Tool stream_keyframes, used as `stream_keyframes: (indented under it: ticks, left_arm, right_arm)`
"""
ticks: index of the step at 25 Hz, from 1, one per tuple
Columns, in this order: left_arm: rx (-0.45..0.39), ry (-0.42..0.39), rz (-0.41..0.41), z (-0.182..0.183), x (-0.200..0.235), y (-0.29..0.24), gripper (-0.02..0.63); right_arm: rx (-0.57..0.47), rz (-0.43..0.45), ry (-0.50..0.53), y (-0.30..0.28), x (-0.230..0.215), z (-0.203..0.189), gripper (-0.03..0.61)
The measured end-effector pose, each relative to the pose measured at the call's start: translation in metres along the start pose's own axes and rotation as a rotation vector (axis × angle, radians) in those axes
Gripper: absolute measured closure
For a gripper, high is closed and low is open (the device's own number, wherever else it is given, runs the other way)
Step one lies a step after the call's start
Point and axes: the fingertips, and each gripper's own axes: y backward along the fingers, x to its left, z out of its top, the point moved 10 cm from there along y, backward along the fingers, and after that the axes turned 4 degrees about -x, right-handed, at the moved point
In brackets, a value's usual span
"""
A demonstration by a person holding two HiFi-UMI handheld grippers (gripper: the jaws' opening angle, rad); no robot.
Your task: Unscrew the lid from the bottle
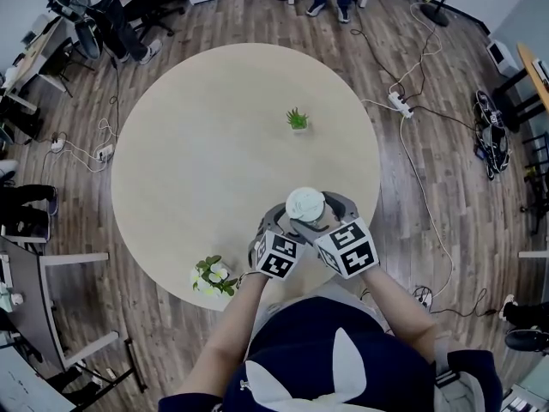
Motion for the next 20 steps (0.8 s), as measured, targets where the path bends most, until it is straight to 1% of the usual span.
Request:
stream_keyframes:
  ticks: [3, 6, 10, 14, 15, 18, 20]
  left_arm:
    - [0.002, -0.002, -0.007, -0.001, 0.001, 0.001, 0.288]
    - [-0.002, -0.003, -0.009, -0.001, 0.001, 0.001, 0.290]
    - [0.002, 0.000, -0.011, -0.001, 0.002, 0.001, 0.290]
    - [0.002, -0.001, -0.013, -0.002, 0.001, 0.000, 0.290]
    - [0.002, -0.002, -0.014, -0.002, 0.002, 0.000, 0.290]
    - [0.003, -0.001, -0.014, -0.001, 0.002, 0.000, 0.289]
    - [0.005, 0.002, -0.013, 0.000, 0.001, -0.001, 0.290]
  right_arm:
    - [0.013, 0.059, 0.008, 0.000, -0.004, 0.000, 0.196]
    - [0.029, 0.120, 0.072, -0.001, -0.009, 0.003, 0.198]
    - [0.076, 0.227, 0.219, -0.003, -0.015, 0.010, 0.199]
    - [0.146, 0.370, 0.384, -0.007, -0.020, 0.017, 0.202]
    - [0.163, 0.405, 0.421, -0.008, -0.023, 0.019, 0.213]
    - [0.215, 0.497, 0.506, -0.013, -0.029, 0.026, 0.213]
    - [0.250, 0.537, 0.541, -0.015, -0.031, 0.030, 0.213]
